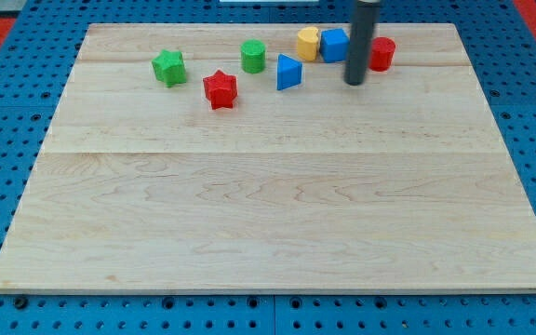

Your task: Push the red circle towards the bottom of the board

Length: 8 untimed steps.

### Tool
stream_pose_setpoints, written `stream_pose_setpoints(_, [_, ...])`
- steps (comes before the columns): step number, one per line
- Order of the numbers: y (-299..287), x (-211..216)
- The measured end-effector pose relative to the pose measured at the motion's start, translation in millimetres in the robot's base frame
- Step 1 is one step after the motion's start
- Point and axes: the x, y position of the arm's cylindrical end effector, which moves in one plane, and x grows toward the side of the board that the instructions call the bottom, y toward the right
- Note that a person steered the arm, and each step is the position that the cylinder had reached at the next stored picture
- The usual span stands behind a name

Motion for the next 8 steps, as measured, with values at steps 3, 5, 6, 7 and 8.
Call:
stream_pose_setpoints(3, [23.5, -115.0])
stream_pose_setpoints(5, [8.1, -38.7])
stream_pose_setpoints(6, [11.8, -19.8])
stream_pose_setpoints(7, [7.4, -8.4])
stream_pose_setpoints(8, [44.6, 3.8])
